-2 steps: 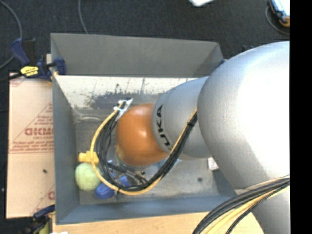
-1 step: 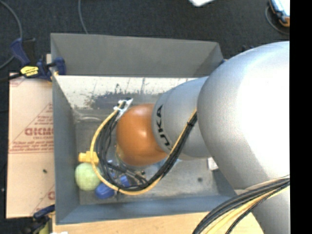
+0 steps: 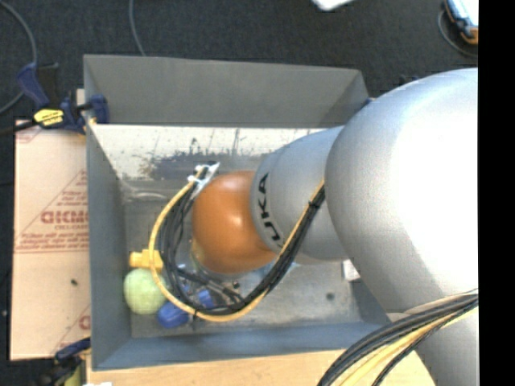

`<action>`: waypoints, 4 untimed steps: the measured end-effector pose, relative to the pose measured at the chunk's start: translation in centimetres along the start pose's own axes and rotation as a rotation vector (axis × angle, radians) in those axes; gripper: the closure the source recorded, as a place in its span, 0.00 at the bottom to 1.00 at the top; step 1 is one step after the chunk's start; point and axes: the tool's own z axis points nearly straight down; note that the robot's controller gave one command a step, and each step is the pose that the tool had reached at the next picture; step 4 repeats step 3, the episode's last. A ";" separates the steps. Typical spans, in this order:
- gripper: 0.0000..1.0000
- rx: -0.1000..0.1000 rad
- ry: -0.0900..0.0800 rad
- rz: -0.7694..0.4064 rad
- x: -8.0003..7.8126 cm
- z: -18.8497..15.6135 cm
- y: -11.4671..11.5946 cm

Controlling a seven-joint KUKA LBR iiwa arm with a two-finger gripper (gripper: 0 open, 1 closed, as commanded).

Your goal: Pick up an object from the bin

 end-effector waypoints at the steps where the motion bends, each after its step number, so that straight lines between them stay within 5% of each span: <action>1: 1.00 0.000 0.000 0.001 0.0 0.0 0.0; 4: 1.00 0.000 0.000 0.003 0.0 0.0 0.0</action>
Offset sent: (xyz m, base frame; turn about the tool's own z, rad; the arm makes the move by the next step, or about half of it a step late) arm 0.0000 0.0000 0.0000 0.0000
